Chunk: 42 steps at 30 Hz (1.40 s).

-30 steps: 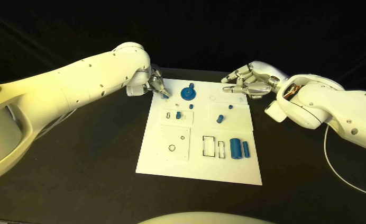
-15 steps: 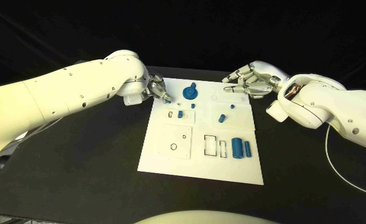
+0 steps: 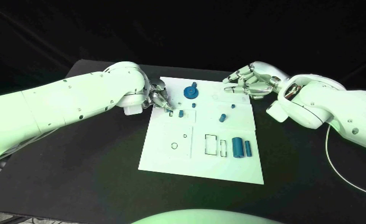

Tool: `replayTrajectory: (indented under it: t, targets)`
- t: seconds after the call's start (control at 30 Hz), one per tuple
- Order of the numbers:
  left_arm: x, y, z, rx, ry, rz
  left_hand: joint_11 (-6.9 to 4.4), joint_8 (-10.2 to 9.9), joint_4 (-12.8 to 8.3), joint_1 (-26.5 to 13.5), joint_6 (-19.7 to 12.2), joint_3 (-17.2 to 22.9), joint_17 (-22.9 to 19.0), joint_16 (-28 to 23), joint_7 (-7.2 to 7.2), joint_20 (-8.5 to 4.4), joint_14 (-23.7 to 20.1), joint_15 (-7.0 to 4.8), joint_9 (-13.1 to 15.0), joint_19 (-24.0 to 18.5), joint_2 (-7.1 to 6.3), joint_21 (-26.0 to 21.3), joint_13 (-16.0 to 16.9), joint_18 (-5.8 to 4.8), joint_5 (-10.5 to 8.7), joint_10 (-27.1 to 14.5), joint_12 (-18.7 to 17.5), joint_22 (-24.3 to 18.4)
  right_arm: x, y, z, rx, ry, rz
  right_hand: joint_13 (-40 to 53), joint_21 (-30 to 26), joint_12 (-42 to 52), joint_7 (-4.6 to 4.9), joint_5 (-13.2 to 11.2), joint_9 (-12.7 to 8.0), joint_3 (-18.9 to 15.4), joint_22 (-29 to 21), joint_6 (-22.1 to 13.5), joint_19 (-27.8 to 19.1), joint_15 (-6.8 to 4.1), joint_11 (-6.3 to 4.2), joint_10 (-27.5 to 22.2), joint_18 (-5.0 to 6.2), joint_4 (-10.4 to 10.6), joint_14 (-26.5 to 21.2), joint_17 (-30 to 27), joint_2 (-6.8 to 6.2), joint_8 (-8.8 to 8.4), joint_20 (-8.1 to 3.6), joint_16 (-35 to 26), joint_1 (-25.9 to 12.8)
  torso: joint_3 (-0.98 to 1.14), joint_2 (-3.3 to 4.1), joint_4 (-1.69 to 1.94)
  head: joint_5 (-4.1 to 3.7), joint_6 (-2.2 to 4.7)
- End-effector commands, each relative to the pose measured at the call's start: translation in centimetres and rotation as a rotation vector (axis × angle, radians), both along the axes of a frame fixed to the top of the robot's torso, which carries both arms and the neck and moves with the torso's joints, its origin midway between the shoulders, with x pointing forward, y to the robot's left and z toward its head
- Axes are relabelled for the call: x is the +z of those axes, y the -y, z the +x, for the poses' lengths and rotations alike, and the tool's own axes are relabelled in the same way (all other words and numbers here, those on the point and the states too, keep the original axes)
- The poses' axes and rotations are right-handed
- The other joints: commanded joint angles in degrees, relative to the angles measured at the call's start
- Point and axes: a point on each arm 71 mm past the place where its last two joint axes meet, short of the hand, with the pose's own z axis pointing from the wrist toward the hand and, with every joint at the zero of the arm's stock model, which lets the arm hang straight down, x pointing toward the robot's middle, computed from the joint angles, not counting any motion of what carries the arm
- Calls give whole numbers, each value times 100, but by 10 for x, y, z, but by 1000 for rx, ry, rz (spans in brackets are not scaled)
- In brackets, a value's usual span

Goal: Assemble the parts on the task board

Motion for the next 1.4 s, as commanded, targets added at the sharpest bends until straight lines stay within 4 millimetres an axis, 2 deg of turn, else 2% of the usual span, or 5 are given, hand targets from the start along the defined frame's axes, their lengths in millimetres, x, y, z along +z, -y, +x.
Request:
replayTrajectory:
  t: [0.03,0.47,0.67,1.2,1.4]
  targets:
    - [-1,4,-1,-54,5,33,-3,30,-728,-68,33,776,1510,14,-15,10,601,-8,5,122,-2,33,9,4,32,51,42,146,-1,-1,0,12,-8,-1,7,-30,20,-9,32,-6,-20,-5,6,-54,-5,-10,13,2,9,288,-5,54,31,2,-26,-16,-1,10,1,12,-11]
    - [-8,6,-3,-93,-48,86,-9,39,-779,-113,61,837,1510,14,-21,7,601,-12,-2,128,-34,43,44,1,88,94,70,161,-2,-1,-1,12,-11,-2,7,-30,20,-9,32,-6,-20,-5,6,-54,-5,-10,13,2,9,288,-5,54,31,2,-26,-16,11,5,-2,4,-72]
    - [-10,6,-5,-111,-77,109,-11,42,-799,-124,70,853,1510,14,-24,7,601,-12,-4,128,-47,43,47,1,100,103,73,164,-2,-1,-1,13,-11,-2,7,-30,20,-9,32,-6,-20,-5,6,-54,-5,-10,13,2,9,288,-5,54,31,2,-26,-16,3,4,5,-8,-86]
    - [-11,7,-4,-99,-74,118,-14,50,-822,-170,96,898,1510,14,-27,7,601,-13,-11,135,-50,61,74,-5,140,135,93,189,-1,-2,-1,15,-3,5,14,-31,37,-10,50,-5,-24,-5,11,-53,-7,-12,20,2,16,288,-5,70,39,1,-28,-9,6,2,8,26,-91]
    - [-12,11,-3,-91,-75,122,-20,63,-792,-348,146,954,1510,14,-39,7,601,-14,-26,138,-19,64,114,-6,156,191,128,198,-1,-2,-1,14,0,8,21,-33,54,-11,91,-5,-24,-6,15,-52,-9,-14,27,3,16,290,-1,81,46,0,-28,7,14,5,-4,40,-93]
